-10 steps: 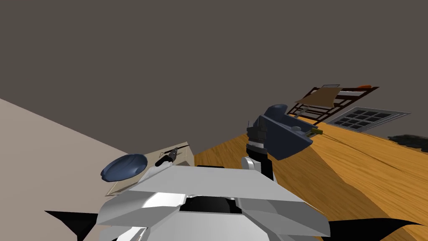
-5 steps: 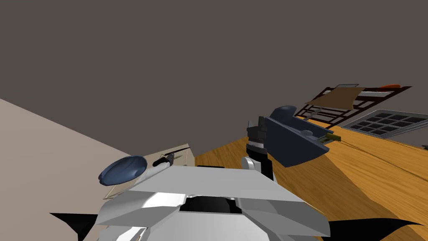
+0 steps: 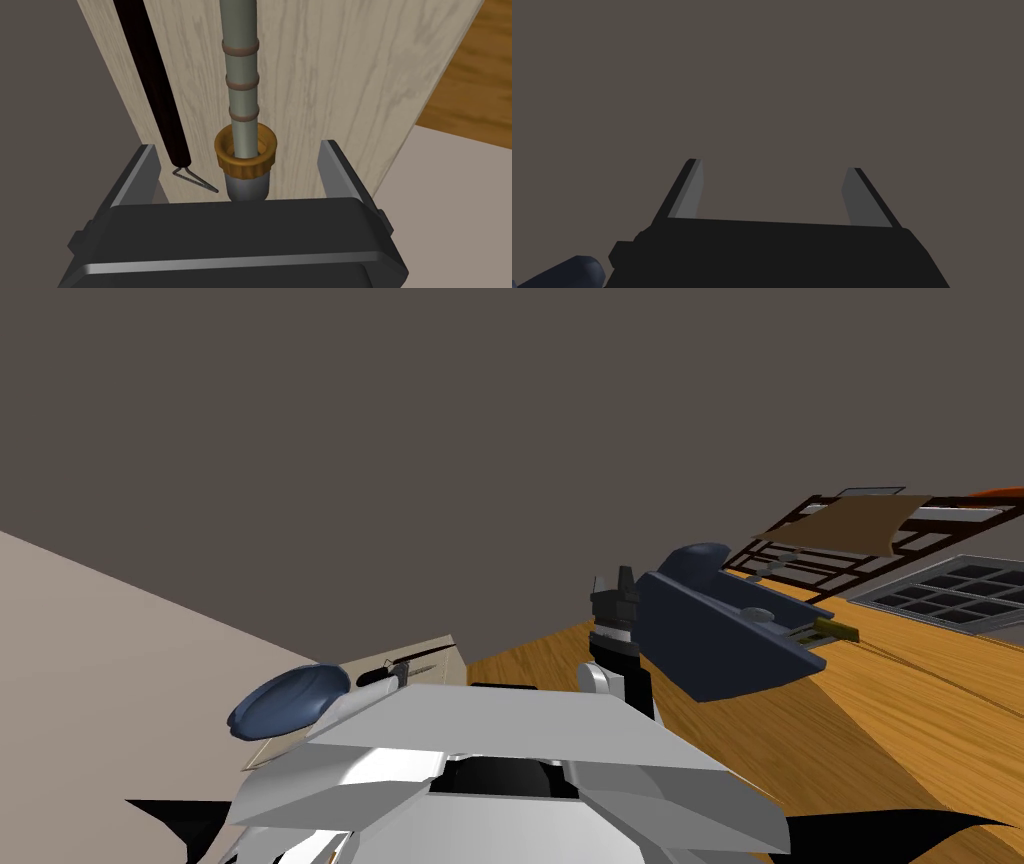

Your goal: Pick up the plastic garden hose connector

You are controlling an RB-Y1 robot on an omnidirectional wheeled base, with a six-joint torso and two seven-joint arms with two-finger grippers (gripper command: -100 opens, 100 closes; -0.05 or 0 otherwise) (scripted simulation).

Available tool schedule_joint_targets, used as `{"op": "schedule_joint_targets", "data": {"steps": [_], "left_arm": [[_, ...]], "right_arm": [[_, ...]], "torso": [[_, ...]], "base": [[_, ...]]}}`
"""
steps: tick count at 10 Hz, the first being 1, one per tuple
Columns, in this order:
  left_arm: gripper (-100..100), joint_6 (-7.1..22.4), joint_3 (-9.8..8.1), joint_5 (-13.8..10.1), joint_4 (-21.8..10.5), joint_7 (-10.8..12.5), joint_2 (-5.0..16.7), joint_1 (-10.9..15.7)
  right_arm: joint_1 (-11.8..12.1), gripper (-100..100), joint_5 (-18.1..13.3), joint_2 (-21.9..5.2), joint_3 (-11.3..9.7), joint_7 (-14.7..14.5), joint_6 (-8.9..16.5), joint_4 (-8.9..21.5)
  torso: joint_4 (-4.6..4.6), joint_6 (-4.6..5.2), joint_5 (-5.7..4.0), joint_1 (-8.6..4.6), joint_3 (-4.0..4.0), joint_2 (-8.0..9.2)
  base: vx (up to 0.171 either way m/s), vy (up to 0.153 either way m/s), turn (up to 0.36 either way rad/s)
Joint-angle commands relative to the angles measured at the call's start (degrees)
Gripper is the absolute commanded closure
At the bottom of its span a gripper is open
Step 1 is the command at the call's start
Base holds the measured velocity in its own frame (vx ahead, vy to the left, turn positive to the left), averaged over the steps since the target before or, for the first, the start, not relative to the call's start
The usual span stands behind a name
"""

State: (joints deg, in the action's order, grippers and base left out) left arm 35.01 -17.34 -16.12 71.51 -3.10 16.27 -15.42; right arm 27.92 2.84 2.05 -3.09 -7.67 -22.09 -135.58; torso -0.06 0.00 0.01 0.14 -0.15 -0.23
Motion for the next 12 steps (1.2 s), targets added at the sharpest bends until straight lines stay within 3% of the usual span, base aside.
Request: {"op": "schedule_joint_targets", "data": {"steps": [1,2,3,6,7,8,12], "left_arm": [[-100,0.0,0.0,0.0,0.0,0.0,0.0,0.0],[0,0.21,-0.05,-0.11,-0.1,0.03,0.08,0.0],[-100,-1.24,0.24,0.4,-1.94,0.19,-0.24,0.66],[-100,-4.09,0.81,1.39,-5.64,0.5,-0.85,1.97],[-100,-3.48,0.7,1.08,-4.96,0.37,-0.66,1.72],[100,-3.67,0.72,1.11,-5.09,0.4,-0.68,1.76],[100,-3.65,0.72,1.11,-5.08,0.39,-0.68,1.76]], "right_arm": [[0.0,0,0.0,0.0,0.0,0.0,0.0,0.0],[-0.01,0,0.0,0.0,0.0,0.0,0.0,0.0],[-0.01,0,0.0,0.0,0.0,0.0,0.0,0.0],[-0.01,0,0.0,0.0,0.0,0.0,0.0,0.0],[-0.01,0,0.0,0.0,0.0,0.0,0.0,0.0],[-0.01,0,0.0,0.0,0.0,0.0,0.0,0.0],[-0.01,0,0.0,0.0,0.0,0.0,0.0,0.0]], "torso": [[0.0,0.0,0.0,0.0,0.0,0.0],[0.03,0.02,-0.01,-0.06,0.08,0.14],[0.05,0.01,-0.01,-0.06,0.12,0.21],[0.06,0.01,-0.01,-0.06,0.15,0.26],[0.06,0.01,-0.01,-0.07,0.14,0.25],[0.06,0.01,-0.01,-0.07,0.15,0.25],[0.06,0.01,-0.01,-0.06,0.16,0.27]], "base": [[0.015,-0.008,0.017],[0.0,0.0,0.0],[0.0,0.0,0.0],[0.002,-0.001,0.006],[0.0,0.0,0.0],[0.0,0.0,0.0],[0.0,0.0,0.0]]}}
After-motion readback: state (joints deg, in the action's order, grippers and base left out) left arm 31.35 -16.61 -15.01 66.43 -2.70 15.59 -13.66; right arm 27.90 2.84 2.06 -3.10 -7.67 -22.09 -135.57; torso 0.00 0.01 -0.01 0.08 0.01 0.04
